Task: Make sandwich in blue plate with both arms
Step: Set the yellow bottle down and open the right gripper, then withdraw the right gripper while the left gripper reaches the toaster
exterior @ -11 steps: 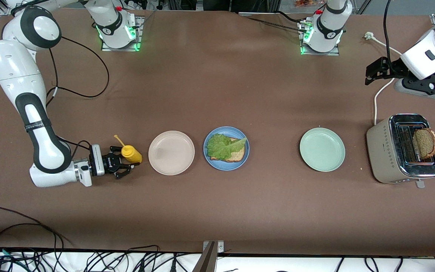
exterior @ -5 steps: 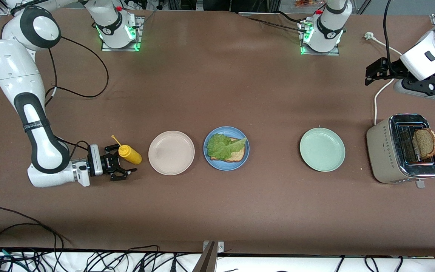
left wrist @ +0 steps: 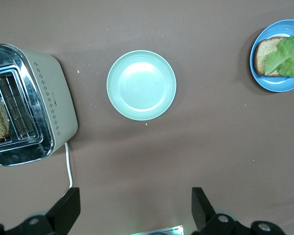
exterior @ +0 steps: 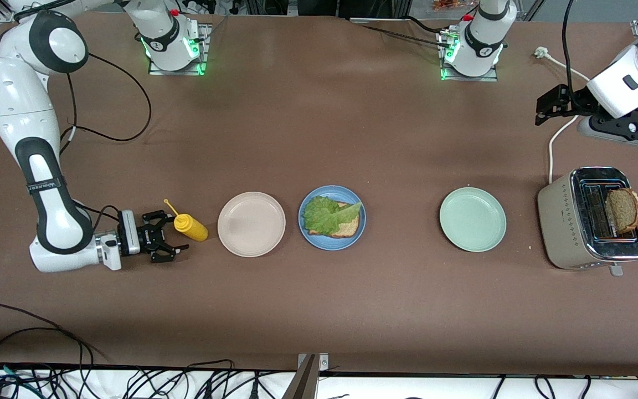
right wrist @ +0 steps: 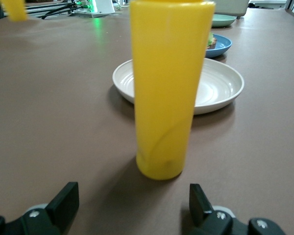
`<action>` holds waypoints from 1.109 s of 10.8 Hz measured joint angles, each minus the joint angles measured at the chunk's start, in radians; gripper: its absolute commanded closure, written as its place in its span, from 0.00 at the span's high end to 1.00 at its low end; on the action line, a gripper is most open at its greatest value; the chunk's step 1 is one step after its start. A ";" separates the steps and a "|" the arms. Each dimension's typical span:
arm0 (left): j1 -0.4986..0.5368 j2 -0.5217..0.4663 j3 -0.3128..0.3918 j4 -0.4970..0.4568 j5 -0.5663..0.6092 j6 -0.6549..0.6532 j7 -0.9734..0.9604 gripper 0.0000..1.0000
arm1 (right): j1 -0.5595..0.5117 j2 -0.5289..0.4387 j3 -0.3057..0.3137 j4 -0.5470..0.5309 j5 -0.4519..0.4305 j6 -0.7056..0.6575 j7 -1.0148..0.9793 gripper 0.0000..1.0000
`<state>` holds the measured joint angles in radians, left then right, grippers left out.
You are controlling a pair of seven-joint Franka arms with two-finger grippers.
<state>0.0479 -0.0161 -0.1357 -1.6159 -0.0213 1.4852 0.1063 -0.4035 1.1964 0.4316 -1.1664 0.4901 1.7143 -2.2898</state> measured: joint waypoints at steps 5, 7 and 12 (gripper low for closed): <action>0.000 0.000 0.000 0.000 0.000 0.000 0.000 1.00 | -0.002 -0.044 -0.034 0.014 -0.018 -0.053 0.006 1.00; 0.000 0.000 0.000 0.000 0.000 0.000 0.000 1.00 | -0.005 -0.099 -0.061 0.017 -0.018 -0.075 0.030 1.00; 0.000 0.001 0.000 0.000 0.000 0.000 0.000 1.00 | -0.006 -0.214 -0.081 0.008 -0.099 -0.101 0.235 1.00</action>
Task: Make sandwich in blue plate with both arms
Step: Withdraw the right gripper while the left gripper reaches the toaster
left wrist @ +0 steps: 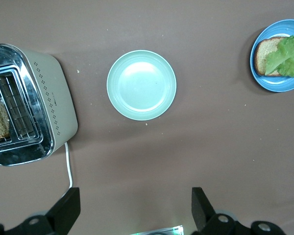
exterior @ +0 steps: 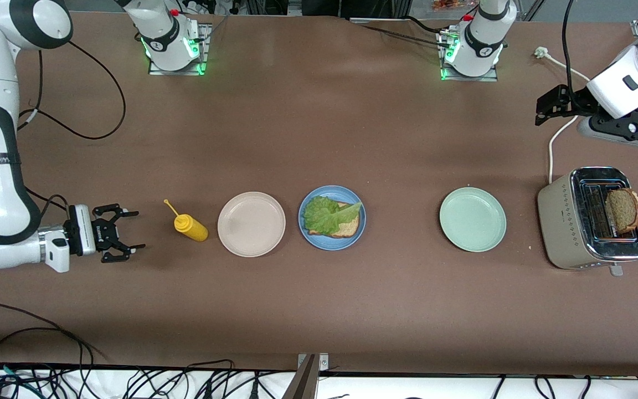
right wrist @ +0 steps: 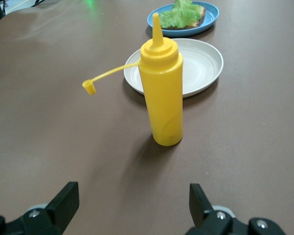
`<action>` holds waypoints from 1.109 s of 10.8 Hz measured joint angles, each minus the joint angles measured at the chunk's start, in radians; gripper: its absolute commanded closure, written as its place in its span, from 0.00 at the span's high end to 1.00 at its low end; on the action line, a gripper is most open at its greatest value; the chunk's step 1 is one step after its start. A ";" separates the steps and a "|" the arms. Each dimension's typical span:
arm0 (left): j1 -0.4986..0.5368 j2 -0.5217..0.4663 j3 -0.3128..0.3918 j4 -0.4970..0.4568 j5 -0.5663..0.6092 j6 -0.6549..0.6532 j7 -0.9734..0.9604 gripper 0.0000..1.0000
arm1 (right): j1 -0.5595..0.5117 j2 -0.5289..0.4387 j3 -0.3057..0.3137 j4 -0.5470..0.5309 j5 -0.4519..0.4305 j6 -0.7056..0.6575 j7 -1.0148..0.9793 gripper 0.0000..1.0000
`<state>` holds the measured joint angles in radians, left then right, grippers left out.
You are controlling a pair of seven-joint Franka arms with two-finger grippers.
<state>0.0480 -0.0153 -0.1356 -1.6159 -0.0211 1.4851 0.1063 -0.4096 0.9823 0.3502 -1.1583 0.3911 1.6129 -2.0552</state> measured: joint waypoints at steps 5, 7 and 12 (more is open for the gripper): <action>0.000 0.000 0.000 0.000 0.000 0.000 0.000 1.00 | 0.003 -0.116 0.000 -0.044 -0.064 -0.006 0.230 1.00; 0.000 0.000 0.000 0.000 0.000 0.000 0.000 1.00 | 0.003 -0.173 0.000 -0.073 -0.083 -0.007 0.328 1.00; 0.002 0.001 0.001 0.000 0.033 0.000 0.000 1.00 | 0.009 -0.336 0.000 -0.165 -0.118 -0.005 0.590 1.00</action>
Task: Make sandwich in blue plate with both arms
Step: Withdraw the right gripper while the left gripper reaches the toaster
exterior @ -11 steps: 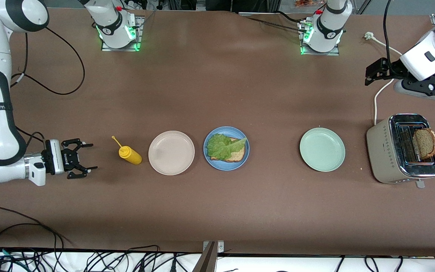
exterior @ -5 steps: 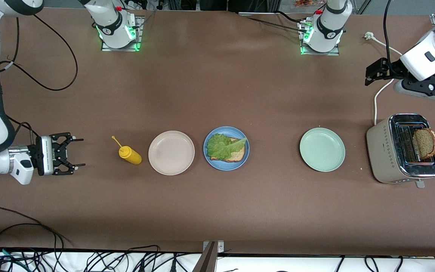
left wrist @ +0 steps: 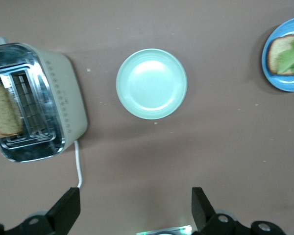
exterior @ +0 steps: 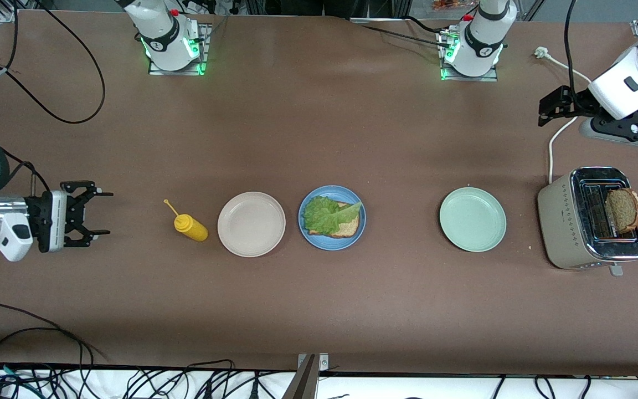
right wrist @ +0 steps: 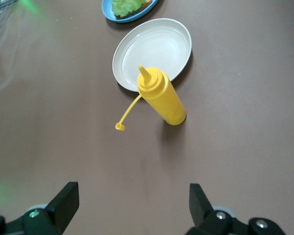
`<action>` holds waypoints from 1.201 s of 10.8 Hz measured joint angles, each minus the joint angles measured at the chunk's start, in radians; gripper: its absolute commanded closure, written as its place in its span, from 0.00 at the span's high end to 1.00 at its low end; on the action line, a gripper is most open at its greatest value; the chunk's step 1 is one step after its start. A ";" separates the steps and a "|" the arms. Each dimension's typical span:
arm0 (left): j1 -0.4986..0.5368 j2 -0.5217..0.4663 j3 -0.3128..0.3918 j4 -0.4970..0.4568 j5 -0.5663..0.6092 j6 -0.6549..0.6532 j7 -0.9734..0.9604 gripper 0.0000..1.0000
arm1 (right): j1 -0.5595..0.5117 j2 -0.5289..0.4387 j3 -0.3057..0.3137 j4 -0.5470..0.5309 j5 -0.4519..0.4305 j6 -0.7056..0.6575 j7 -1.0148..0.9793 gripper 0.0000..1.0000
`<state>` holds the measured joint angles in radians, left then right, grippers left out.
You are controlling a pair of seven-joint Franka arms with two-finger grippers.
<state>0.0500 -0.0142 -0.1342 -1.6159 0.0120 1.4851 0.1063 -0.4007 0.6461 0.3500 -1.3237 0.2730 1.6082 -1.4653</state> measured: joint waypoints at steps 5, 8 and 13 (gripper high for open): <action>0.038 0.019 0.014 0.000 0.063 0.003 0.003 1.00 | 0.047 -0.199 -0.037 -0.106 -0.041 0.006 0.386 1.00; 0.110 0.069 0.017 0.000 0.117 0.047 0.205 1.00 | 0.124 -0.331 -0.101 -0.186 -0.059 0.013 0.657 1.00; 0.278 0.194 0.021 0.000 0.120 0.194 0.365 1.00 | 0.358 -0.481 -0.315 -0.275 -0.091 0.016 0.917 1.00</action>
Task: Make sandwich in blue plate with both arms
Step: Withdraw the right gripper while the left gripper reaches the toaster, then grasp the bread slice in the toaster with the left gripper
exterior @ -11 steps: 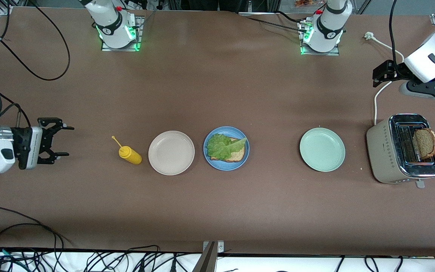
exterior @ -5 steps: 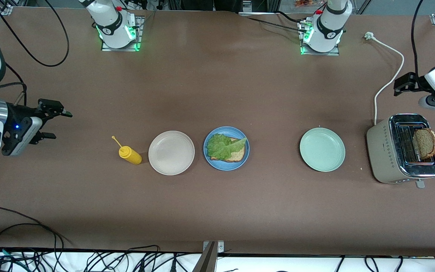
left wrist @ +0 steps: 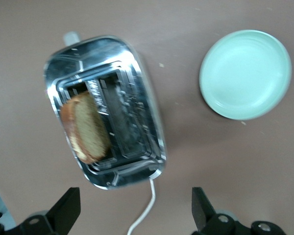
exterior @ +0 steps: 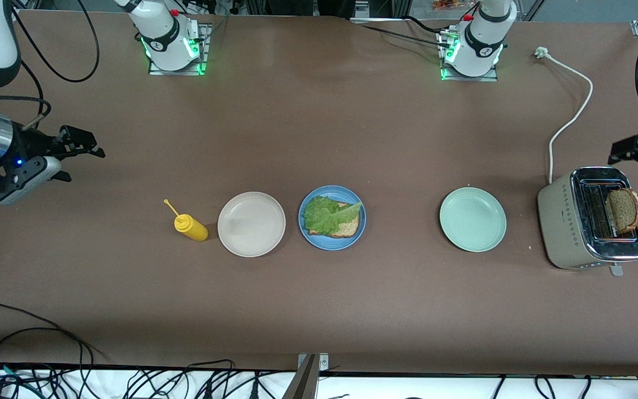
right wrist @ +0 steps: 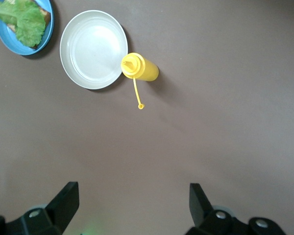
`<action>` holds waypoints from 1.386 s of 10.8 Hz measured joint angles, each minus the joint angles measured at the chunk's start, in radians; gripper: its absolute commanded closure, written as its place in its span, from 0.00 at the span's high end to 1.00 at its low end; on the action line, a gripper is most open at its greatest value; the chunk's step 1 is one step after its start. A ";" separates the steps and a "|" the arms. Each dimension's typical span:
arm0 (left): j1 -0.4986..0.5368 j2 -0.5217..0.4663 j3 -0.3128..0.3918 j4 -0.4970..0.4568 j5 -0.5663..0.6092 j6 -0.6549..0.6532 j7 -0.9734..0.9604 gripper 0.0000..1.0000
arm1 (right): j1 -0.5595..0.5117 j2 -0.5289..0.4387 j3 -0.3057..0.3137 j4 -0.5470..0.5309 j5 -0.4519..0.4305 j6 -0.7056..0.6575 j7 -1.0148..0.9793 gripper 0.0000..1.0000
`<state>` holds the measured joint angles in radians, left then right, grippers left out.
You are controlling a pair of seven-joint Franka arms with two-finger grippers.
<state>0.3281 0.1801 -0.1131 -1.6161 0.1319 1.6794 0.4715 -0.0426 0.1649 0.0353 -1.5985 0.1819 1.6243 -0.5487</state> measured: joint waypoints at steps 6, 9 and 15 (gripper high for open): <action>0.118 0.202 0.000 0.083 0.000 0.117 -0.015 1.00 | 0.206 -0.149 -0.182 -0.165 -0.080 0.086 0.124 1.00; 0.125 0.251 -0.002 0.111 -0.012 0.128 -0.105 0.88 | 0.218 -0.153 -0.141 -0.170 -0.189 0.104 0.251 1.00; 0.139 0.315 -0.004 0.129 -0.012 0.132 -0.213 0.03 | 0.221 -0.158 -0.150 -0.165 -0.206 0.077 0.295 1.00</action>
<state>0.4673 0.4954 -0.1175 -1.4872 0.1196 1.8114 0.2586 0.1780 0.0072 -0.1143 -1.7632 -0.0240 1.7017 -0.2534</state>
